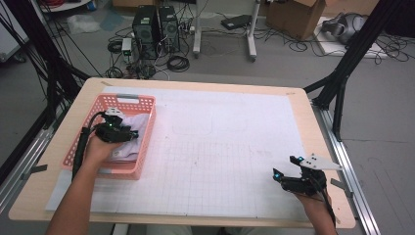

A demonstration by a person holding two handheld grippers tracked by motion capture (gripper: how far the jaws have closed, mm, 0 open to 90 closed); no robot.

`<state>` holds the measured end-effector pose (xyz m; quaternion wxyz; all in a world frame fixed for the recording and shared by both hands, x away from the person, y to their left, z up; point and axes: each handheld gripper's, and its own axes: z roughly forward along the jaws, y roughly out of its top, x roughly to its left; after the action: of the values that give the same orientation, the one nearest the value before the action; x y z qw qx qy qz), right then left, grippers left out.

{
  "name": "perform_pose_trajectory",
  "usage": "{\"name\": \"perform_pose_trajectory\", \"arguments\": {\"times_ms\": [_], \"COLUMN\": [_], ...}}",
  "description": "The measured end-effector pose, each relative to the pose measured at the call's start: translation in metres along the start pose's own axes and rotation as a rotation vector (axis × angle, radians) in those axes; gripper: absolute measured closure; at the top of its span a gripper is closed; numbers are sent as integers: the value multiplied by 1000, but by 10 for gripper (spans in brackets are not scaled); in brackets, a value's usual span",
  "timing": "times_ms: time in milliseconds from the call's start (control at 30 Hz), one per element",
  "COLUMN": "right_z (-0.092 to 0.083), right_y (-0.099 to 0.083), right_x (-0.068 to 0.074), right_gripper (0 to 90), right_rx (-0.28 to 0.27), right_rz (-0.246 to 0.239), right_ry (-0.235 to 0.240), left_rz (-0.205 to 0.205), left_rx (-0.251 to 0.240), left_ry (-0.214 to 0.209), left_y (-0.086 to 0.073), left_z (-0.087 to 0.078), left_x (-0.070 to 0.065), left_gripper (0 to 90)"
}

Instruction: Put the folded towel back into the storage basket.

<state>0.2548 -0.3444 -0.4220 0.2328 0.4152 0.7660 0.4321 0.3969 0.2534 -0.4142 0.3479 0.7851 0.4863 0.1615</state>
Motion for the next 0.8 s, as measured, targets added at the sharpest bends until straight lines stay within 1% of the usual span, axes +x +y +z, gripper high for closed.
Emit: {"name": "perform_pose_trajectory", "arguments": {"times_ms": [33,67,100,167,200,233,267,333,400,433,467,500,533,567,633,667,700,733,767,800], "right_z": [0,-1,-1,-2,-2,-2,-2,-2,-1,-1,0,0,0,-1,-1,-1,-2,-2,-2,-2], "right_y": [0,0,0,0,0,0,0,0,0,0,1,1,0,0,0,-1,-1,-1,-1,-1], "right_x": [-1,-1,-1,-1,-1,-1,-1,-1,0,1,1,1,1,1,0,-1,-1,-2,-2,-1], "right_gripper": [176,176,176,176,176,176,176,176,176,176,176,176,176,176,176,176,176,176,176,176], "right_rx": [-2,0,-1,-3,-5,-5,-4,-5,-2,-4,-2,-3,0,0,-2,-1,-3,-3,-3,-3], "right_rz": [1,3,5,5,5,4,4,5,2,-4,-5,-6,-3,-2,3,5,1,0,0,2], "right_ry": [-2,-2,-3,-3,-2,-3,-3,-3,0,1,2,2,0,2,-1,-1,-2,-3,-3,-2], "left_rz": [-29,-58,-83,-101,-101,-107,-120,-123,-124,-124,-125,-128,-128,-140,-146,-156,-156,-178,-178,-194], "left_rx": [-11,-29,-48,-83,-83,-102,-130,-117,-95,-95,-61,-29,-29,-6,5,-3,-3,-38,-38,-98], "left_ry": [16,22,40,73,73,86,114,112,141,141,216,259,259,290,306,302,302,277,277,242], "left_y": [1,2,2,1,1,1,-2,-6,-9,-9,-10,-11,-11,-11,-11,-11,-11,-11,-11,-11], "left_z": [-5,-8,-11,-19,-19,-23,-31,-33,-32,-32,-29,-27,-27,-24,-23,-24,-24,-27,-27,-34], "left_x": [2,4,6,11,11,14,19,24,27,27,27,28,28,28,29,29,29,30,30,30], "left_gripper": [429,389,366,338,339,339,341,383,415,443,478,497,493,480,473,469,460,445,421,401]}}
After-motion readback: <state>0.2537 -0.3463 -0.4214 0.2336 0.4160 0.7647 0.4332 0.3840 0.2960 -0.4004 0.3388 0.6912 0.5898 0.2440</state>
